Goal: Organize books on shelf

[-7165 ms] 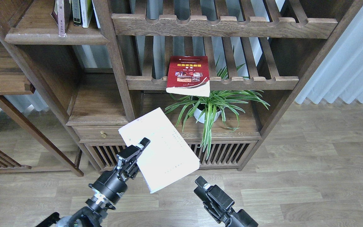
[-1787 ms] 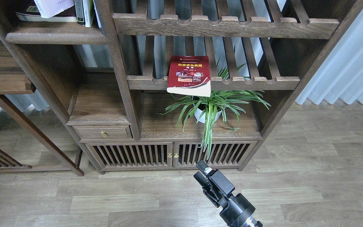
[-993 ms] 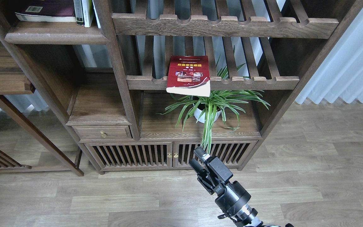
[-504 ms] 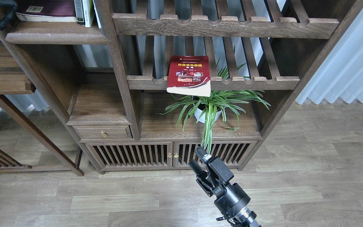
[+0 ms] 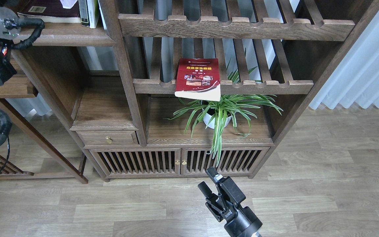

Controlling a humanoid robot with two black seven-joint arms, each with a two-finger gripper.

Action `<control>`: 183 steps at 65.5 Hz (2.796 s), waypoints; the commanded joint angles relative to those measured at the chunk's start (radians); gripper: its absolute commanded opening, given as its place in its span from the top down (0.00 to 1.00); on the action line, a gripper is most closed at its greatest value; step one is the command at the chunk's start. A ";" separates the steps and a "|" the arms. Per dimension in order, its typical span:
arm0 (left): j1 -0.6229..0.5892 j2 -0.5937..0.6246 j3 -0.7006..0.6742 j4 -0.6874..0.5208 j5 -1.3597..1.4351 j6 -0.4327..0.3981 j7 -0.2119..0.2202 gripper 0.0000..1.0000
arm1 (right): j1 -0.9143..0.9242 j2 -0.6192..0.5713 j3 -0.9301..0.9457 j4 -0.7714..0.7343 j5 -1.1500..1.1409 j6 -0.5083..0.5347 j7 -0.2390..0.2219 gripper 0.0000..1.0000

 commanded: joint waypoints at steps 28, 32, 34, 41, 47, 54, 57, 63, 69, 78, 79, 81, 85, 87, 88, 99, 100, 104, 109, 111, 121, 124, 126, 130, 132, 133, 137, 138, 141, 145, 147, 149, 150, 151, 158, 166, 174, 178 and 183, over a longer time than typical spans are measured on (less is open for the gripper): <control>0.019 0.084 -0.019 0.054 -0.074 -0.061 -0.022 0.01 | -0.003 0.000 -0.010 0.001 0.004 0.000 0.000 0.09; 0.019 0.084 -0.039 0.049 -0.111 -0.063 -0.047 0.01 | -0.005 0.000 -0.012 0.001 0.004 0.000 0.000 0.09; 0.019 0.084 -0.054 0.047 -0.131 -0.063 -0.059 0.01 | -0.005 0.000 -0.012 0.001 0.004 0.000 0.000 0.09; 0.017 0.083 -0.103 0.015 -0.165 -0.069 -0.073 0.01 | -0.006 0.000 -0.016 0.001 0.002 0.000 0.001 0.09; 0.017 0.098 -0.134 -0.063 -0.165 -0.070 -0.072 0.01 | -0.006 -0.001 -0.013 0.001 0.002 0.000 0.001 0.09; 0.015 0.118 -0.138 -0.109 -0.165 -0.070 -0.069 0.01 | -0.009 -0.003 -0.012 0.001 0.002 0.000 0.001 0.09; 0.015 0.127 -0.137 -0.126 -0.165 -0.070 -0.064 0.01 | -0.009 -0.003 -0.013 0.001 0.002 0.000 0.003 0.09; 0.022 0.135 -0.132 -0.164 -0.165 -0.073 -0.064 0.01 | -0.008 -0.003 -0.013 0.001 0.002 0.000 0.003 0.09; 0.043 0.135 -0.128 -0.215 -0.165 -0.081 -0.059 0.01 | -0.009 -0.003 -0.013 0.001 0.002 0.000 0.003 0.09; 0.106 0.165 -0.120 -0.325 -0.168 -0.080 -0.030 0.01 | -0.008 -0.003 -0.001 0.001 0.001 0.000 0.002 0.09; 0.114 0.172 -0.120 -0.339 -0.168 -0.081 -0.026 0.01 | -0.008 -0.003 -0.001 0.001 0.002 0.000 0.001 0.09; 0.126 0.188 -0.120 -0.365 -0.169 -0.081 -0.016 0.01 | -0.008 -0.003 0.001 0.001 0.002 0.000 0.001 0.09; 0.190 0.250 -0.120 -0.480 -0.172 -0.086 0.017 0.01 | -0.006 -0.001 0.002 0.001 0.004 0.000 0.002 0.09; 0.227 0.285 -0.120 -0.552 -0.174 -0.087 0.031 0.01 | -0.006 -0.001 0.002 0.001 0.005 0.000 0.003 0.09; 0.236 0.291 -0.120 -0.567 -0.174 -0.086 0.033 0.01 | -0.006 -0.001 0.002 0.001 0.005 0.000 0.003 0.09; 0.423 0.506 -0.142 -0.957 -0.189 -0.106 0.043 0.01 | 0.009 0.007 0.002 -0.005 0.005 0.000 0.003 0.08; 0.448 0.533 -0.143 -0.998 -0.197 -0.115 0.043 0.01 | 0.011 0.007 0.002 -0.008 0.005 0.000 0.003 0.08; 0.520 0.592 -0.145 -1.098 -0.220 -0.131 0.045 0.01 | 0.024 0.007 0.002 -0.015 0.004 0.000 0.003 0.08; 0.609 0.612 -0.166 -1.178 -0.232 -0.131 0.045 0.01 | 0.046 0.007 0.005 -0.025 0.005 0.000 0.003 0.08; 0.655 0.610 -0.187 -1.203 -0.232 -0.131 0.050 0.01 | 0.058 0.007 0.005 -0.031 0.005 0.000 0.005 0.08; 0.831 0.555 -0.255 -1.244 -0.231 -0.131 0.092 0.01 | 0.115 0.007 0.045 -0.053 0.004 0.000 0.015 0.08; 0.905 0.519 -0.292 -1.243 -0.231 -0.131 0.099 0.01 | 0.135 0.007 0.066 -0.056 0.002 0.000 0.015 0.08; 0.936 0.500 -0.309 -1.240 -0.229 -0.131 0.103 0.01 | 0.142 0.007 0.077 -0.056 0.004 0.000 0.015 0.08; 1.012 0.437 -0.352 -1.232 -0.226 -0.131 0.122 0.01 | 0.158 0.007 0.102 -0.058 0.001 0.000 0.015 0.08; 1.036 0.408 -0.364 -1.230 -0.226 -0.131 0.135 0.01 | 0.161 0.007 0.108 -0.058 -0.001 0.000 0.015 0.08; 1.054 0.385 -0.375 -1.226 -0.223 -0.131 0.149 0.01 | 0.165 0.007 0.111 -0.059 -0.002 0.000 0.015 0.08; 1.095 0.318 -0.401 -1.197 -0.221 -0.131 0.191 0.01 | 0.179 0.007 0.111 -0.064 -0.002 0.000 0.015 0.08; 1.101 0.308 -0.402 -1.192 -0.221 -0.131 0.195 0.01 | 0.184 0.007 0.111 -0.064 -0.004 0.000 0.015 0.08; 1.158 0.193 -0.442 -1.132 -0.220 -0.131 0.235 0.01 | 0.242 0.007 0.113 -0.091 -0.005 0.000 0.015 0.08; 1.181 0.138 -0.462 -1.120 -0.220 -0.131 0.254 0.01 | 0.285 0.007 0.113 -0.123 -0.005 0.000 0.015 0.07; 1.190 0.110 -0.473 -1.118 -0.220 -0.131 0.264 0.01 | 0.314 0.007 0.113 -0.153 -0.005 0.000 0.017 0.07; 1.195 0.094 -0.488 -1.120 -0.220 -0.131 0.272 0.01 | 0.345 0.007 0.113 -0.180 -0.005 0.000 0.017 0.06; 1.197 0.092 -0.494 -1.118 -0.220 -0.131 0.273 0.01 | 0.356 0.007 0.113 -0.192 -0.005 0.000 0.017 0.06; 1.197 0.090 -0.499 -1.118 -0.220 -0.131 0.275 0.01 | 0.363 0.007 0.113 -0.199 -0.005 0.000 0.017 0.06; 1.218 0.092 -0.572 -1.105 -0.220 -0.131 0.277 0.01 | 0.471 0.007 0.103 -0.280 -0.007 -0.082 0.046 0.02; 1.283 0.097 -0.663 -1.089 -0.220 -0.131 0.275 0.01 | 0.558 0.007 0.074 -0.360 -0.007 -0.160 0.084 0.02; 1.347 0.095 -0.706 -1.072 -0.221 -0.131 0.275 0.01 | 0.665 0.007 -0.002 -0.446 -0.007 -0.173 0.098 0.02; 1.373 0.092 -0.720 -1.074 -0.221 -0.131 0.275 0.01 | 0.707 0.007 -0.022 -0.467 -0.005 -0.176 0.100 0.02; 1.393 0.087 -0.738 -1.074 -0.221 -0.131 0.275 0.01 | 0.748 0.007 -0.061 -0.478 -0.001 -0.188 0.101 0.02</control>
